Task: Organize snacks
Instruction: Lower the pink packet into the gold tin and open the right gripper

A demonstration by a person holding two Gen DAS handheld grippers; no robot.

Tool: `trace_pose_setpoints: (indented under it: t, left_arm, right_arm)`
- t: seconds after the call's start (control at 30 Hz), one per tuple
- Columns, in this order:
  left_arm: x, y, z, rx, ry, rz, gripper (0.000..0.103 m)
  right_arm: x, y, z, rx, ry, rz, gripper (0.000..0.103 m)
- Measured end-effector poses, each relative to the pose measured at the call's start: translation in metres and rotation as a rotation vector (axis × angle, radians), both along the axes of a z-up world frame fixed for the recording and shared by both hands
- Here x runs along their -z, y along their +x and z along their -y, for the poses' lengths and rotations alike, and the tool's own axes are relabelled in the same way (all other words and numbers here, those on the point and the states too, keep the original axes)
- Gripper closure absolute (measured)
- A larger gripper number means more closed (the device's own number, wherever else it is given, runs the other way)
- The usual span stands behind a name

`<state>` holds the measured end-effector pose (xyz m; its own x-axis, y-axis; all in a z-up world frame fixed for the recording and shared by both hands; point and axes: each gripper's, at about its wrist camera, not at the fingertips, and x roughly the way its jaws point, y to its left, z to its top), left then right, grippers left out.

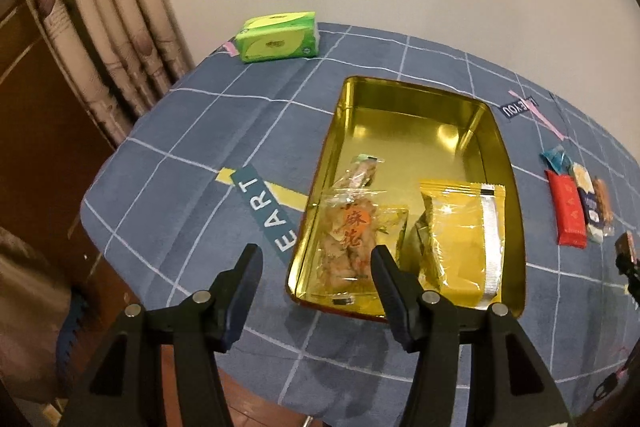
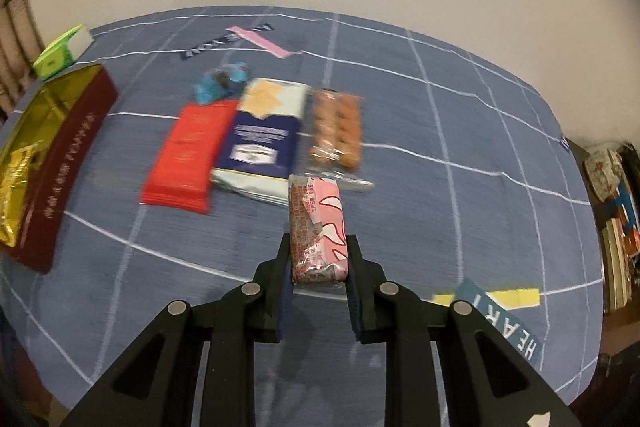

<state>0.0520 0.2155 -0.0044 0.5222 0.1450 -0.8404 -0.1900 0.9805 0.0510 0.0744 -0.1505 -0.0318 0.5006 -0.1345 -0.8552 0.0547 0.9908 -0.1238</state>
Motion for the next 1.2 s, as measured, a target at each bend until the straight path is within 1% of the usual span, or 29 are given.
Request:
trace_pose_setpoints:
  t: [0.07,0.2,0.53,0.67,0.83,0.93,1.07,1.2]
  left_arm:
    - [-0.004,-0.003,-0.003,-0.017,0.027,0.018,0.045]
    - [-0.008,-0.005,-0.011,-0.037,0.027,0.031,0.045]
    - [-0.009,-0.007,-0.031,-0.083,-0.043,0.028,0.045]
    - [-0.007,-0.005,-0.035,-0.090,-0.054,0.014,0.045]
    - [-0.007,-0.006,-0.044,-0.093,-0.072,0.001,0.045]
    - [-0.008,-0.007,-0.052,-0.113,-0.060,0.006,0.045]
    - [-0.008,-0.008,-0.064,-0.144,-0.086,0.010,0.045]
    - [-0.008,-0.009,-0.069,-0.153,-0.094,0.012,0.045]
  right_arm:
    - [-0.005,0.002,-0.014,-0.022,0.015,0.005,0.082]
    - [-0.012,0.006,-0.043,-0.069,0.039,0.008,0.082]
    - [-0.020,0.008,-0.129,-0.236,0.057,0.005,0.082]
    - [-0.020,0.008,-0.155,-0.283,0.074,-0.004,0.082]
    - [-0.020,0.007,-0.180,-0.315,0.101,-0.013,0.082]
    - [-0.022,0.007,-0.191,-0.324,0.111,-0.014,0.082]
    - [-0.021,0.009,-0.203,-0.327,0.110,-0.028,0.082]
    - [-0.017,0.012,-0.215,-0.330,0.095,-0.044,0.082]
